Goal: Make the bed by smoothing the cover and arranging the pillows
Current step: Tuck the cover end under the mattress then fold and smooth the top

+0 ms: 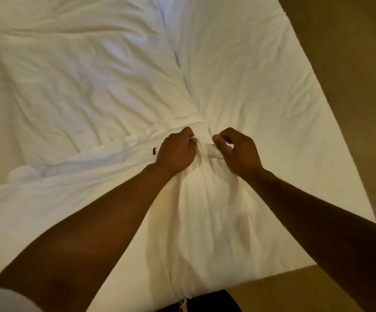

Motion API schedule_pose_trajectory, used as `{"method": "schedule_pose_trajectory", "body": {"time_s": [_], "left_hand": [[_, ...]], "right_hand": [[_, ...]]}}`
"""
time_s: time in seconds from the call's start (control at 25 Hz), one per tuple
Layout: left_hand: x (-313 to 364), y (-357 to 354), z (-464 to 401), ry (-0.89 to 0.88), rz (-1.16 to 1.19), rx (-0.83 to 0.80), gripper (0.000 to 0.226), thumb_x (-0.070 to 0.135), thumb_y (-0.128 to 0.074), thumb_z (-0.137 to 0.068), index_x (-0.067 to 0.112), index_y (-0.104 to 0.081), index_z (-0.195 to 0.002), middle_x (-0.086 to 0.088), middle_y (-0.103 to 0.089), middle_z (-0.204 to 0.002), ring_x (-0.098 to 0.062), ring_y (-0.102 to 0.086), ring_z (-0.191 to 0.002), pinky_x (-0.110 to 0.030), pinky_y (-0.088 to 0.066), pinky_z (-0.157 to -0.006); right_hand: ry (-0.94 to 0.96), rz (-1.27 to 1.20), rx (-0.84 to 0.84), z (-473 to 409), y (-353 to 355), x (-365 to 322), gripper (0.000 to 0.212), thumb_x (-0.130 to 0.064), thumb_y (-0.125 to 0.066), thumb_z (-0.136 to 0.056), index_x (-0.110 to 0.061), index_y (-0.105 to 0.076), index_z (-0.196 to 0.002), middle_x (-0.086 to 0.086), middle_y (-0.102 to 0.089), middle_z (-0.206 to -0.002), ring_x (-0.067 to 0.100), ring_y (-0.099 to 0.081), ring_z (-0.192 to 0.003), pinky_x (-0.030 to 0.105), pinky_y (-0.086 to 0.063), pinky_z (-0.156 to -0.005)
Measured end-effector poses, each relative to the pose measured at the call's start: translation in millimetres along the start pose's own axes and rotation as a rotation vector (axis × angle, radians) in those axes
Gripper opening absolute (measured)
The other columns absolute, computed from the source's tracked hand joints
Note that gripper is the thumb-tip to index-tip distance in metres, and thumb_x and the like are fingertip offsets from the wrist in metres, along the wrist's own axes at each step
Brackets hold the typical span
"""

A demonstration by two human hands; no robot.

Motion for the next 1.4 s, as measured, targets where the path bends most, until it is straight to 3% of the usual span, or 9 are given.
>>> {"method": "schedule_pose_trajectory", "body": {"time_s": [0.24,0.4,0.52,0.64,0.8,0.96,1.16,1.28,1.4], "left_hand": [[5.3,-5.5,-6.0,0.059,-0.003,-0.102,0.034,0.036,-0.046,-0.100,0.007,-0.057,-0.089,-0.005,-0.064,-0.082,-0.022,-0.057,-0.077,-0.029,-0.029,-0.052],[-2.2,-8.8,-19.5,0.040,-0.093,-0.135,0.049,0.056,-0.039,-0.101,0.013,-0.052,-0.081,-0.003,-0.061,-0.078,-0.024,-0.059,-0.077,-0.033,-0.038,-0.063],[-13.3,2.5,-28.0,0.078,-0.086,-0.095,0.057,0.065,-0.035,-0.097,0.015,-0.042,-0.072,-0.001,-0.054,-0.067,-0.024,-0.055,-0.069,-0.035,-0.040,-0.063],[-48.7,23.2,-19.5,0.123,-0.070,-0.074,0.057,0.066,-0.031,-0.098,0.012,-0.047,-0.086,-0.005,-0.059,-0.070,-0.027,-0.057,-0.069,-0.038,-0.044,-0.065],[-140.6,54.8,34.5,0.299,-0.099,-0.139,0.056,0.066,-0.026,-0.098,0.017,-0.053,-0.095,-0.014,-0.069,-0.093,-0.036,-0.064,-0.092,-0.045,-0.049,-0.087],[-220.8,80.4,95.0,0.266,-0.411,-0.063,0.070,0.070,-0.023,-0.093,0.018,-0.066,-0.112,-0.011,-0.067,-0.110,-0.035,-0.062,-0.103,-0.045,-0.046,-0.092],[-283.6,106.4,123.2,0.317,-0.635,-0.066,0.050,0.049,-0.038,-0.096,0.009,-0.067,-0.105,-0.018,-0.066,-0.104,-0.040,-0.060,-0.102,-0.053,-0.035,-0.105],[-326.9,132.0,131.7,0.257,-0.596,-0.023,0.038,0.039,-0.047,-0.100,0.005,-0.064,-0.103,-0.021,-0.068,-0.099,-0.041,-0.060,-0.096,-0.049,-0.042,-0.097],[-373.6,158.7,142.2,0.155,-0.535,0.093,0.041,0.042,-0.049,-0.102,0.005,-0.063,-0.093,-0.023,-0.067,-0.079,-0.042,-0.065,-0.076,-0.039,-0.042,-0.063]], "right_hand": [[0.011,0.179,0.066,38.7,-5.1,27.6,0.019,-0.026,-0.062,-0.097,-0.015,-0.073,-0.107,0.003,-0.066,-0.101,0.021,-0.060,-0.093,0.025,-0.045,-0.077],[-0.433,-0.381,-0.150,-1.1,1.9,21.5,0.016,-0.018,-0.062,-0.093,-0.017,-0.074,-0.082,-0.002,-0.069,-0.080,0.017,-0.060,-0.082,0.024,-0.045,-0.080],[-0.681,-0.713,-0.096,-38.3,0.5,6.3,0.025,-0.013,-0.061,-0.068,-0.020,-0.061,-0.044,-0.002,-0.056,-0.058,0.018,-0.049,-0.069,0.034,-0.041,-0.071],[-0.522,-0.482,-0.189,-74.3,-15.1,-13.4,0.019,-0.017,-0.059,-0.068,-0.015,-0.053,-0.051,0.004,-0.046,-0.055,0.018,-0.042,-0.058,0.030,-0.034,-0.059],[-0.461,0.321,-0.140,-81.3,-44.9,-23.7,0.036,-0.034,-0.042,-0.095,-0.005,-0.064,-0.094,0.017,-0.065,-0.097,0.034,-0.059,-0.096,0.042,-0.047,-0.092],[-0.043,0.376,0.037,-30.7,-105.7,-103.4,0.040,-0.035,-0.038,-0.094,-0.007,-0.066,-0.091,0.014,-0.063,-0.089,0.037,-0.059,-0.089,0.046,-0.042,-0.088],[0.384,0.499,-0.348,61.8,-195.0,-162.3,0.054,-0.047,-0.035,-0.097,-0.020,-0.052,-0.140,0.012,-0.050,-0.145,0.035,-0.035,-0.142,0.061,-0.012,-0.119],[0.406,0.604,-0.461,85.2,-241.1,-176.1,0.059,-0.055,-0.027,-0.100,-0.031,-0.031,-0.154,0.008,-0.026,-0.163,0.037,-0.014,-0.151,0.063,-0.003,-0.120],[0.432,0.646,-0.434,87.6,-278.8,-189.9,0.061,-0.058,-0.025,-0.100,-0.034,-0.023,-0.156,0.006,-0.016,-0.166,0.037,-0.008,-0.153,0.062,-0.002,-0.120]]}}
Point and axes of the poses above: each hand's wrist, its own z-axis away from the middle knuckle, its own y-axis out of the back of the hand, x = y × z, the point moved 1 cm from there along -z, towards the middle knuckle
